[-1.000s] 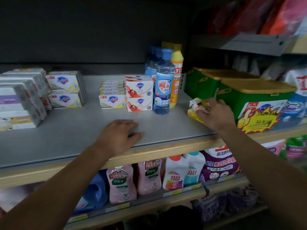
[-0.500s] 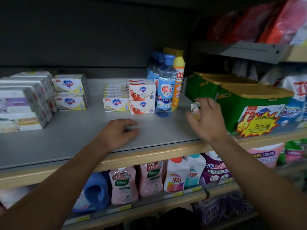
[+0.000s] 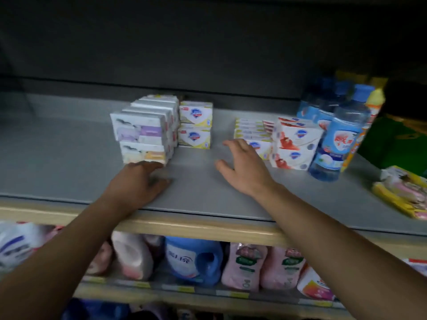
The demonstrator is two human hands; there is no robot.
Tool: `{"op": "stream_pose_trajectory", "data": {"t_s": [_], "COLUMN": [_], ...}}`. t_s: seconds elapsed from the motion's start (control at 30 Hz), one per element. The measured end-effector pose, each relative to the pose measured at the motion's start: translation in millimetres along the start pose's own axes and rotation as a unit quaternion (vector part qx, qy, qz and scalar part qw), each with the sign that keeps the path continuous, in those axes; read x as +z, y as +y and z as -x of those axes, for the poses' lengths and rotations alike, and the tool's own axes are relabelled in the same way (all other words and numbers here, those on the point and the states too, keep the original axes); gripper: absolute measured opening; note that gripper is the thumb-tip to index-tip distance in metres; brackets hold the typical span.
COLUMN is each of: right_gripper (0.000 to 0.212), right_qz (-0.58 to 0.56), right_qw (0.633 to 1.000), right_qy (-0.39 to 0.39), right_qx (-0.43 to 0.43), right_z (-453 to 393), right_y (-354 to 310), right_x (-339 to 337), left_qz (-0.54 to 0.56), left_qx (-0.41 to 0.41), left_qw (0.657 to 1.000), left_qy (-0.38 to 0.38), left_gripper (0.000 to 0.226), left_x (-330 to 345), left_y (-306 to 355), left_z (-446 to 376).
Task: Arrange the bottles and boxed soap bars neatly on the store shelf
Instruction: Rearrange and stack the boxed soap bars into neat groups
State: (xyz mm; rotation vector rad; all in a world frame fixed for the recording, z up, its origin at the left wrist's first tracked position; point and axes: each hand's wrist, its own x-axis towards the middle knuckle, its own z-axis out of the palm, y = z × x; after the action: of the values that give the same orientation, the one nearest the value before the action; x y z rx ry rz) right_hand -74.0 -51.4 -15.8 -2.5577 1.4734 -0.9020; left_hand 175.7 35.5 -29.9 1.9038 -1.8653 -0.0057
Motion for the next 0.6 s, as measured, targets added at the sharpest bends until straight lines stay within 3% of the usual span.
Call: {"op": "stream_pose_trajectory", "data": {"t_s": [0.2, 0.47, 0.6], "right_gripper": [0.061, 0.071, 0.059], "right_qz": [0.062, 0.147, 0.128], "right_qw": [0.998, 0.986, 0.991], "right_qy": [-0.025, -0.077, 0.014], "right_qx": [-0.013, 0.006, -0.037], "right_z": [-78, -118, -108], "right_y": [-24, -19, -15], "right_x": [48, 80, 90], "left_qz": [-0.086, -0.091, -0.084], "left_qx": [-0.003, -0.018, -0.017], "left_qw": [0.996, 0.996, 0.996], "left_qy": [-0.021, -0.020, -0.025], "left_gripper": [0.069, 0.053, 0.051], "left_x": [-1, 8, 10], "left_y": [-21, -31, -33], "left_z": [6, 2, 1]}}
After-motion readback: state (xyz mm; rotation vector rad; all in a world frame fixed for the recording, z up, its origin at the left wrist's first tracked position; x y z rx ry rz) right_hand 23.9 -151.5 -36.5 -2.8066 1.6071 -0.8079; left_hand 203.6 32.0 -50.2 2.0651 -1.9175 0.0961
